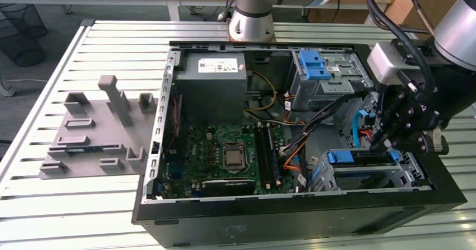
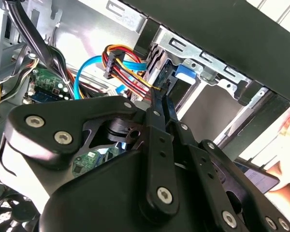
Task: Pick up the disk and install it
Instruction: 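Insert the first disk wire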
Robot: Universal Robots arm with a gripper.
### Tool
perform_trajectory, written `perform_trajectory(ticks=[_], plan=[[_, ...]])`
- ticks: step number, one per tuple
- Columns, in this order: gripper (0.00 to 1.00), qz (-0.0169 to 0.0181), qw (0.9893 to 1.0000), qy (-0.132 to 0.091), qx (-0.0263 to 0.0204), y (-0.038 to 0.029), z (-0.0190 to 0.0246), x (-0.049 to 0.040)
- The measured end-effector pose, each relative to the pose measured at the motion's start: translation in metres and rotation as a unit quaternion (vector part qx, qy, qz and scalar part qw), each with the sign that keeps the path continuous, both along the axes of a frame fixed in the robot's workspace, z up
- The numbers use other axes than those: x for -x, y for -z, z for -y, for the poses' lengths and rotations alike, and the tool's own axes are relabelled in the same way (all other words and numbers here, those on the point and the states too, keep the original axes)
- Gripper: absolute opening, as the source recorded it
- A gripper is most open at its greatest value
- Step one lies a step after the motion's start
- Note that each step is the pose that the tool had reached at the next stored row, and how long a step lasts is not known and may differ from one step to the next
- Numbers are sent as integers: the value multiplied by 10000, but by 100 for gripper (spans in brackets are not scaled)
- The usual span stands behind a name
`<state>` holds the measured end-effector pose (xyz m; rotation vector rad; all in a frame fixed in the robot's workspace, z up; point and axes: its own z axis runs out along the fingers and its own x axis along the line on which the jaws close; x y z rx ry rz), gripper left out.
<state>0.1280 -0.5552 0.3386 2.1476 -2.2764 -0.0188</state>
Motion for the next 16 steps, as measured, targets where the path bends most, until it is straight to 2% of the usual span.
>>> perform_trajectory(ticks=[16], plan=[[16,-24,10000,-8,1,41,14,-20]])
